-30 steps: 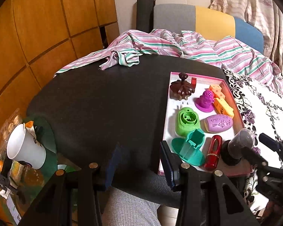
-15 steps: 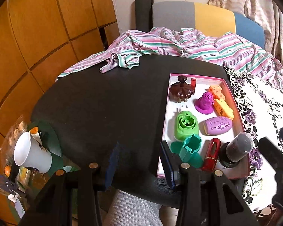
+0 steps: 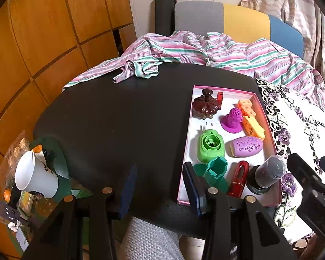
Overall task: Organize rigid objects
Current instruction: 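Carry the black cup into the tray and lower it with the right gripper, then open the right gripper to release the black cup in the tray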
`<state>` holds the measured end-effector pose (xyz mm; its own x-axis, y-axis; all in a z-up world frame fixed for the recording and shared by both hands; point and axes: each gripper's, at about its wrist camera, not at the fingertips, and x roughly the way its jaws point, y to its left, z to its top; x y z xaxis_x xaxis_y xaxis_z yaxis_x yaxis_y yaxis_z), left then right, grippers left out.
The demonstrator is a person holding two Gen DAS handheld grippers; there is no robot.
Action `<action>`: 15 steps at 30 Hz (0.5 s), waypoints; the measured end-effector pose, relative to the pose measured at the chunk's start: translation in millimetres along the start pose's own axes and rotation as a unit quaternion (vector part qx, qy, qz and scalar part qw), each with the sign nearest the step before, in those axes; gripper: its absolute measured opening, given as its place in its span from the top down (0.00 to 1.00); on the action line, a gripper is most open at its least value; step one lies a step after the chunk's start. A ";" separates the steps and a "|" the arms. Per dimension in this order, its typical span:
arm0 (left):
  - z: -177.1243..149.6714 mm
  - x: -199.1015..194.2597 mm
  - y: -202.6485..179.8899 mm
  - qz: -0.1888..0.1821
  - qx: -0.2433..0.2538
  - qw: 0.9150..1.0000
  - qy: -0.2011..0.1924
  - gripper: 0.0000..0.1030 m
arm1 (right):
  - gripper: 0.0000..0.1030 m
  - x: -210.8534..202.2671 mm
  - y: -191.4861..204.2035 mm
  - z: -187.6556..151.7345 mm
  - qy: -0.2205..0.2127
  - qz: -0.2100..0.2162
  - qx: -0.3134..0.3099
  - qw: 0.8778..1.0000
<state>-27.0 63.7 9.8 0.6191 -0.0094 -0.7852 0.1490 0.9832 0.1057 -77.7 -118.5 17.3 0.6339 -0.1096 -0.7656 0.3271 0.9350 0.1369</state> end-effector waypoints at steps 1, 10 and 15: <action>-0.1 0.3 -0.2 -0.001 0.000 1.000 0.002 0.58 | 0.00 0.6 -0.5 -0.2 0.003 -0.001 0.004 1.000; 0.4 -0.7 -2.8 -0.001 0.005 1.000 0.007 0.58 | 0.00 2.7 -0.5 -0.3 0.006 -0.014 0.012 1.000; 1.1 -2.7 -5.0 -0.005 0.007 1.000 0.007 0.58 | 0.00 0.8 -0.3 0.1 -0.001 -0.021 0.011 1.000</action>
<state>-28.6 58.6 12.0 0.6072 -0.0158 -0.7944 0.1652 0.9805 0.1068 -77.2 -118.9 16.7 0.6203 -0.1502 -0.7699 0.3687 0.9221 0.1172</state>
